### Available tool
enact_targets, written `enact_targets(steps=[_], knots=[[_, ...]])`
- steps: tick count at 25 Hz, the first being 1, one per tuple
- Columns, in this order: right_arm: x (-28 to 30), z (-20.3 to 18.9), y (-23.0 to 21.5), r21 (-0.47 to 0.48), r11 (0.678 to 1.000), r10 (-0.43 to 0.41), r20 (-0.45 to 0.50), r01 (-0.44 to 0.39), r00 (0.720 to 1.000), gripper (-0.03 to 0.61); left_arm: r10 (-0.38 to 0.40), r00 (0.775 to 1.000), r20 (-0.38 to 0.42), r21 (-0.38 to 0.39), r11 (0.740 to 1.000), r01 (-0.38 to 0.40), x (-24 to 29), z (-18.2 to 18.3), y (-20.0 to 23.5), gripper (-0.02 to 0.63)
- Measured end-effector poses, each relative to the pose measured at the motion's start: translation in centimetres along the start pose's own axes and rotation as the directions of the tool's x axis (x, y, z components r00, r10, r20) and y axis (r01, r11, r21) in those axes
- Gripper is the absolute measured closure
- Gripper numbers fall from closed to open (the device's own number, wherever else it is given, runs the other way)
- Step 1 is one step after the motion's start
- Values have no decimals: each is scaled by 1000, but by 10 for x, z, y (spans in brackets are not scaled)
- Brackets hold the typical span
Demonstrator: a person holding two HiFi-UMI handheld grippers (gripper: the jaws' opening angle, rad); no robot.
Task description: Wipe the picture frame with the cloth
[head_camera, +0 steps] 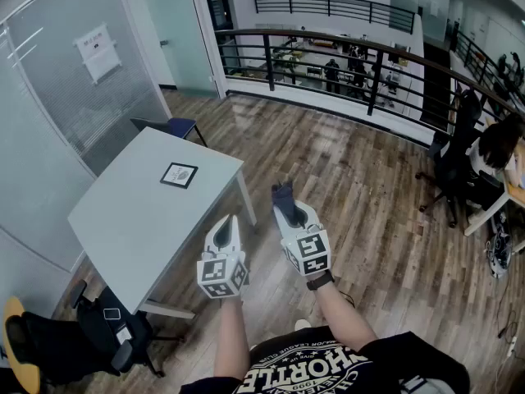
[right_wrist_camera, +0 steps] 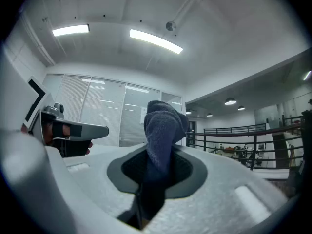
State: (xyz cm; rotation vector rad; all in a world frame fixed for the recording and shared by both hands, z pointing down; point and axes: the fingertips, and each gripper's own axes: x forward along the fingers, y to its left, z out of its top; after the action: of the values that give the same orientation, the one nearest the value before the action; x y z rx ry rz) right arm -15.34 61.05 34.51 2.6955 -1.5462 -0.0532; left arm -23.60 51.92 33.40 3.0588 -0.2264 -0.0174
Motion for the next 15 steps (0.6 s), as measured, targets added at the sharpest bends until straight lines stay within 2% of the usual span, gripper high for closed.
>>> enact_targets(steps=[3, 8, 15], knots=[[-3, 1, -19, -1, 1000, 18, 3, -18, 1000, 506, 2, 1000, -4, 7, 1000, -2, 17, -3, -20, 607], [-11, -3, -47, 36, 998, 42, 5, -43, 999, 506, -13, 999, -32, -32, 999, 12, 35, -16, -50, 607], [11, -15, -59, 96, 993, 71, 17, -72, 997, 505, 35, 998, -52, -28, 999, -36, 64, -25, -28, 607]])
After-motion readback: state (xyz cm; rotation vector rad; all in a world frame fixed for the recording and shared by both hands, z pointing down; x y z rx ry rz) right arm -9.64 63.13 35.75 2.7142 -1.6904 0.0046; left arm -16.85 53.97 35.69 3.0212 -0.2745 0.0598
